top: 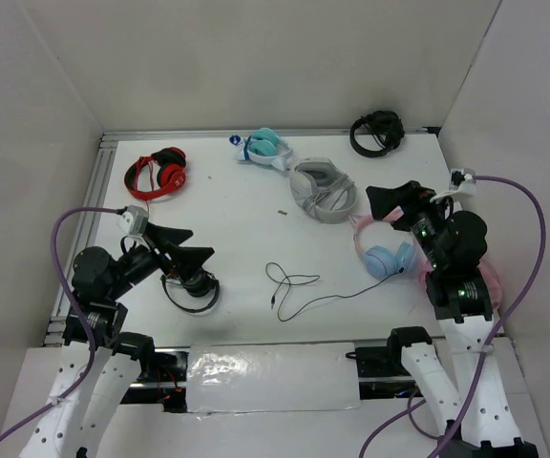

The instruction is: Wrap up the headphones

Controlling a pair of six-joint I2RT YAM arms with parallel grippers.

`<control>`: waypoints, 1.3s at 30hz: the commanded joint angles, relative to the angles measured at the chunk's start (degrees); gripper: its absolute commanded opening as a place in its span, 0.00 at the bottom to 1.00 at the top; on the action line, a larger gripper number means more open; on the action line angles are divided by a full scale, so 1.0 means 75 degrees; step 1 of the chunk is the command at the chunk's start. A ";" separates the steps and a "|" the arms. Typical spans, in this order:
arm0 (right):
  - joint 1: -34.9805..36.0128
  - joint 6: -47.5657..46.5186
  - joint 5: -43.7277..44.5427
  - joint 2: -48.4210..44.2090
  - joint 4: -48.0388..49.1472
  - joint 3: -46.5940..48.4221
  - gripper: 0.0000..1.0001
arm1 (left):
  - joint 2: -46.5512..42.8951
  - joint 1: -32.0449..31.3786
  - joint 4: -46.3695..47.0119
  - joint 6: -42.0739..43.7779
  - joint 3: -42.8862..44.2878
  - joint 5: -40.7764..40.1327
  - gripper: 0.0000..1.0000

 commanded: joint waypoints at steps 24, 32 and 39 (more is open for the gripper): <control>-0.0108 -0.3499 0.4930 0.5704 -0.2363 0.1961 1.00 | 0.0566 0.0013 0.0150 0.0537 -0.0023 0.0146 0.99; -0.0810 -0.5271 0.3770 0.7344 -0.1647 0.2056 0.97 | 0.0802 0.0013 0.0009 0.0514 -0.0045 -0.0567 0.99; -0.1151 -0.5482 0.3582 0.8506 -0.1869 0.2466 0.97 | 0.0462 0.0025 0.0033 0.0514 -0.0210 -0.0907 0.99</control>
